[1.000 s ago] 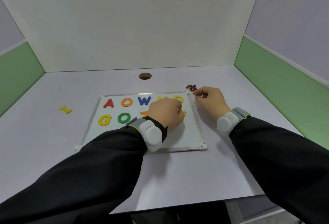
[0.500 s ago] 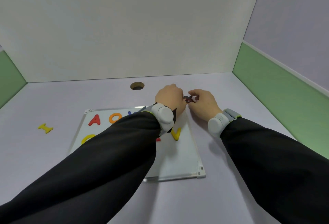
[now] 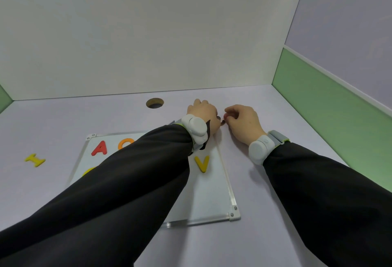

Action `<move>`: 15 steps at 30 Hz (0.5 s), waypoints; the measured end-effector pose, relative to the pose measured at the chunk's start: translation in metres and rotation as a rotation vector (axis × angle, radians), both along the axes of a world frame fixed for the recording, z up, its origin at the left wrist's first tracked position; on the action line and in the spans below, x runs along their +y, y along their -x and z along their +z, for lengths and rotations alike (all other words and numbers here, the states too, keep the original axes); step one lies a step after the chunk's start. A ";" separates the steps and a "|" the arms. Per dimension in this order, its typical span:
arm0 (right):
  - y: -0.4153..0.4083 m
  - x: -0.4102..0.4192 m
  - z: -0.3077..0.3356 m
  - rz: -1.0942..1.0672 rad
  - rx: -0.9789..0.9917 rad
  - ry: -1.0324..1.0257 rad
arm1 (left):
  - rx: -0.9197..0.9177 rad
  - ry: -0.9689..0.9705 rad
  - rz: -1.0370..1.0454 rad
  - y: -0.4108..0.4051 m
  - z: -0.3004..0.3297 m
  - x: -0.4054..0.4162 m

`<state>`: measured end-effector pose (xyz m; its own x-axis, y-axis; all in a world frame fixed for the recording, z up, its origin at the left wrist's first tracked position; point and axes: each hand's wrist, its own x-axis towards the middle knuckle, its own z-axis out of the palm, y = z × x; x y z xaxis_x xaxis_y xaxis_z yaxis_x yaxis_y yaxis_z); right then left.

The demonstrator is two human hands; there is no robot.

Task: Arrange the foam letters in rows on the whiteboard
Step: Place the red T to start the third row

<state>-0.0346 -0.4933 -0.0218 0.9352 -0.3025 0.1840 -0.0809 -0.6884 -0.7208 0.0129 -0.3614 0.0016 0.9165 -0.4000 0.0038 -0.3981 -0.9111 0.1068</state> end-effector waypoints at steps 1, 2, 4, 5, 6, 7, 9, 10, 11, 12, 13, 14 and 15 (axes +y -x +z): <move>0.001 0.000 0.001 -0.013 -0.012 0.003 | -0.002 -0.001 -0.003 0.000 0.001 -0.001; 0.002 0.000 0.001 -0.029 -0.023 -0.002 | -0.003 0.005 -0.005 0.001 0.002 -0.002; 0.002 -0.001 0.002 -0.056 -0.042 -0.046 | -0.009 0.044 -0.024 0.002 0.003 -0.002; 0.002 -0.001 0.003 -0.063 -0.052 -0.086 | -0.012 0.070 -0.037 0.003 0.002 -0.002; 0.002 -0.001 0.005 -0.066 -0.063 -0.139 | -0.017 0.098 -0.047 0.003 0.002 -0.002; 0.003 0.000 0.008 -0.070 -0.074 -0.194 | -0.014 0.126 -0.052 0.004 0.003 -0.002; 0.005 0.003 0.014 -0.074 -0.095 -0.274 | 0.015 0.187 -0.045 0.008 0.007 -0.002; 0.006 0.005 0.018 -0.075 -0.104 -0.306 | 0.038 0.224 -0.032 0.011 0.011 -0.001; 0.008 0.007 0.022 -0.074 -0.108 -0.340 | 0.061 0.273 -0.014 0.014 0.015 0.001; 0.010 0.008 0.025 -0.068 -0.110 -0.376 | 0.083 0.331 0.005 0.018 0.018 0.004; 0.012 0.010 0.028 -0.056 -0.104 -0.414 | 0.108 0.395 0.020 0.021 0.021 0.008; 0.014 0.011 0.030 -0.039 -0.095 -0.447 | 0.127 0.458 0.028 0.025 0.023 0.012; 0.015 0.013 0.032 -0.021 -0.088 -0.469 | 0.139 0.508 0.029 0.028 0.025 0.016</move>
